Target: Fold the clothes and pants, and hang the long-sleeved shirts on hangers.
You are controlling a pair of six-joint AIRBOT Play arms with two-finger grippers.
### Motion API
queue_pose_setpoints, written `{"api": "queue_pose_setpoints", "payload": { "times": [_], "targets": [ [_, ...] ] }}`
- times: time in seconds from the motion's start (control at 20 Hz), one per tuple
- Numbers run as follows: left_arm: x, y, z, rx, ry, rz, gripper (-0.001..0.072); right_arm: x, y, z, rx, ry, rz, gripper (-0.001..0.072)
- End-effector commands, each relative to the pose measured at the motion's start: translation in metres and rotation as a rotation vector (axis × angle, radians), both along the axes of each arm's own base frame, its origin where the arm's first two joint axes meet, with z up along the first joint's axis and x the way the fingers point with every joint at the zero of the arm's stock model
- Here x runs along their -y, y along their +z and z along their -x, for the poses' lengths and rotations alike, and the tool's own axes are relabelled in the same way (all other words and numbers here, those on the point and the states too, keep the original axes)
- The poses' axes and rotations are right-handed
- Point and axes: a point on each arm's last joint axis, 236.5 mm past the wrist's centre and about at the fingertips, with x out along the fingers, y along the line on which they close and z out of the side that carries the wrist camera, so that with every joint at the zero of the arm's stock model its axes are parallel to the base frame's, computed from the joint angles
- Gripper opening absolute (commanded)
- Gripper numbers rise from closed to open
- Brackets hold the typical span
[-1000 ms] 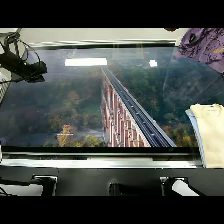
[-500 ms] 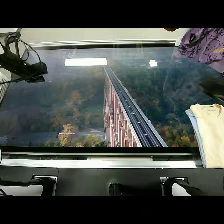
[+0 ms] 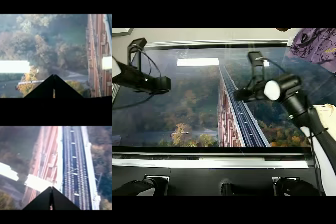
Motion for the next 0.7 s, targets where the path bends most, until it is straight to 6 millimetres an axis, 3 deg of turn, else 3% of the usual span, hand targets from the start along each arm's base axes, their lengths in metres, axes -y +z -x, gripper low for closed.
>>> {"api": "queue_pose_setpoints", "payload": {
  "times": [0.0,0.15,0.65],
  "targets": [
    [-0.0042,0.0225,0.0162,0.078,0.009,0.007,0.0022,-0.0221,-0.0006,0.0134,0.008,0.060,0.014,0.0039],
    [-0.0098,0.0298,0.0182,0.102,0.018,-0.004,0.0022,-0.0192,-0.0001,0.0105,0.021,0.058,0.028,0.0039],
    [-0.0094,0.0272,0.0170,0.096,0.018,-0.006,0.0022,-0.0195,0.0001,0.0103,0.022,0.058,0.027,0.0039]
  ]
}}
